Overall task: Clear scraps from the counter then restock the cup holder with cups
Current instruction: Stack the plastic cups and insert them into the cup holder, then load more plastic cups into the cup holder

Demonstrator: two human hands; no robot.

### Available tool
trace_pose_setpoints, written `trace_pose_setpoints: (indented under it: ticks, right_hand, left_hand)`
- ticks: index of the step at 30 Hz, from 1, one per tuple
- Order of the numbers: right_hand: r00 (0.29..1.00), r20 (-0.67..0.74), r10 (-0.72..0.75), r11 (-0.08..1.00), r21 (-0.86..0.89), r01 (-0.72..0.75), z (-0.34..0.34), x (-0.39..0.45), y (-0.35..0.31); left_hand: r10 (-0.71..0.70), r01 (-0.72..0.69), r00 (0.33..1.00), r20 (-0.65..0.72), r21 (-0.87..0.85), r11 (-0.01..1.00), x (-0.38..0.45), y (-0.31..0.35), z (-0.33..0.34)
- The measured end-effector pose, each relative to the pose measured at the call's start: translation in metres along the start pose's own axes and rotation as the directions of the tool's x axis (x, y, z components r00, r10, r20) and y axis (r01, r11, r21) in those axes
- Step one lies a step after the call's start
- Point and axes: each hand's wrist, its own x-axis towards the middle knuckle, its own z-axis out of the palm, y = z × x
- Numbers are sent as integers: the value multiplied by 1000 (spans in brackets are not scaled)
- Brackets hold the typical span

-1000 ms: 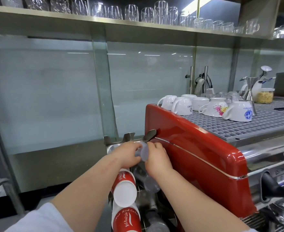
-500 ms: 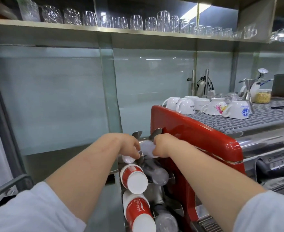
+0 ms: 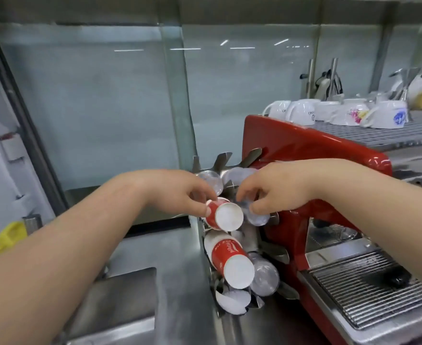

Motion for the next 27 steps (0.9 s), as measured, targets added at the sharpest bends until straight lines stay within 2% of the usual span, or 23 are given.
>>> trace_pose_setpoints:
  ticks: [6, 9, 12, 16, 22, 27]
  right_hand:
    - [980, -126, -151, 974, 148, 169, 60, -43, -17]
    - [963, -140, -232, 941, 217, 258, 107, -59, -23]
    - [956, -168, -239, 898, 336, 283, 159, -69, -31]
    - [971, -174, -166, 827, 512, 233, 230, -76, -48]
    - [993, -120, 19, 729, 681, 68, 313, -68, -76]
    - [998, -13, 56, 702, 712, -30, 342, -55, -85]
  left_hand:
    - [136, -134, 988, -66, 38, 990, -54, 6, 62]
    - [186, -201, 973, -139, -99, 975, -76, 6, 118]
    - [115, -168, 971, -208, -259, 951, -86, 8, 180]
    - [-1, -115, 968, -250, -451, 885, -90, 20, 259]
    - [-228, 44, 961, -157, -726, 687, -89, 39, 351]
    - [-339, 186, 941, -19, -807, 560, -78, 38, 390]
